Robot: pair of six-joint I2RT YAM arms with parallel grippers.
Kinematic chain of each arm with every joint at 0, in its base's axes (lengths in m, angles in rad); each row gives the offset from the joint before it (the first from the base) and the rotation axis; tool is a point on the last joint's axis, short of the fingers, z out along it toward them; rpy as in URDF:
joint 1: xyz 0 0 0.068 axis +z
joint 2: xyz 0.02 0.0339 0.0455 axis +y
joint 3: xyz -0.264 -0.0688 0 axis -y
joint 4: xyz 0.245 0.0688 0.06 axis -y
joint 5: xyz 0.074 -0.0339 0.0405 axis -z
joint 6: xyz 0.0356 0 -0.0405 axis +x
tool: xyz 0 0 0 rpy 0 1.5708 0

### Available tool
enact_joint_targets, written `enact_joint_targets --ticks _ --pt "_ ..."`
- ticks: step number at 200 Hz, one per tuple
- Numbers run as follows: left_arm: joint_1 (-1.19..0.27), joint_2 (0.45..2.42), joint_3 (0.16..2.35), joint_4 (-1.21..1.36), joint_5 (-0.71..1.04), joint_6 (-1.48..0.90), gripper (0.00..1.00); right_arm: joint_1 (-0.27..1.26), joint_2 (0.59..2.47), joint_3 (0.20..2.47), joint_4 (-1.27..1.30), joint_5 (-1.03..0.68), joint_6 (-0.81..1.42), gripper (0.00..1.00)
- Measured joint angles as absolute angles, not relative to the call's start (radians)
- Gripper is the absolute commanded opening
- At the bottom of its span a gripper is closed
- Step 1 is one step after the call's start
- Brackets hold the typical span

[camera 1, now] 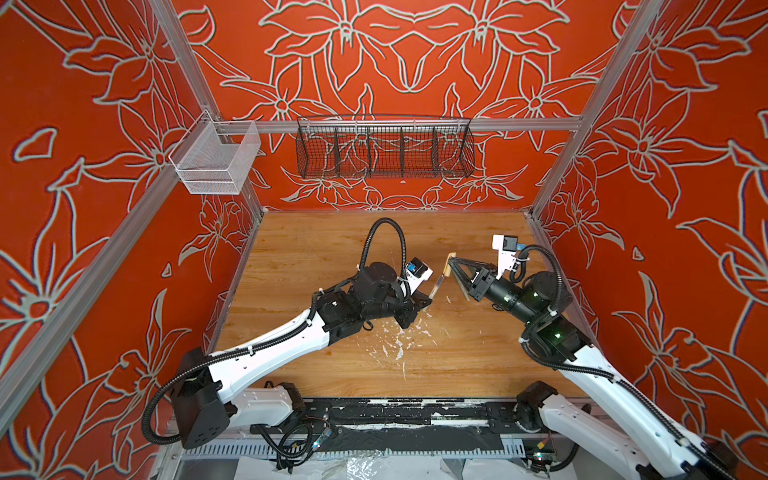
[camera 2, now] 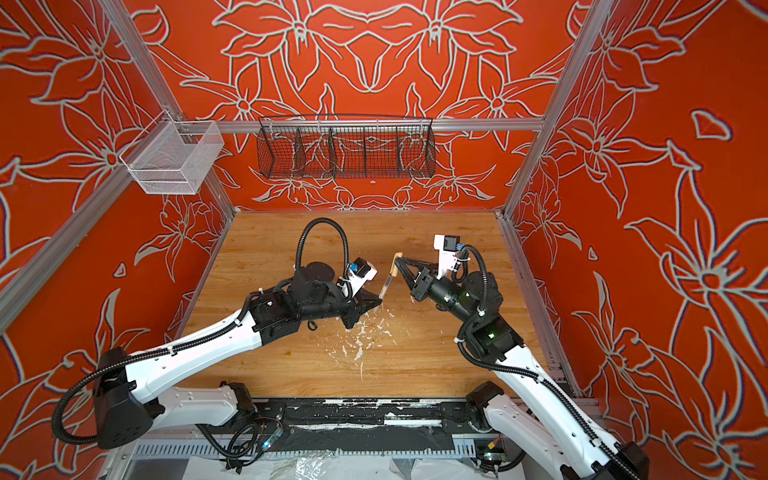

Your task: Insert the pens into the pen caps

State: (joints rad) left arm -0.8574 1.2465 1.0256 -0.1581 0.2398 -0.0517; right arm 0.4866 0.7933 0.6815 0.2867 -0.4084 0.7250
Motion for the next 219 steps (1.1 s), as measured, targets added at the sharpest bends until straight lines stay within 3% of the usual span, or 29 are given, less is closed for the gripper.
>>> enact_joint_targets --ticks 219 --pt "-0.857 1.246 1.024 -0.143 0.249 -0.056 0.00 0.487 0.834 0.659 0.415 -0.369 0.741 0.00"
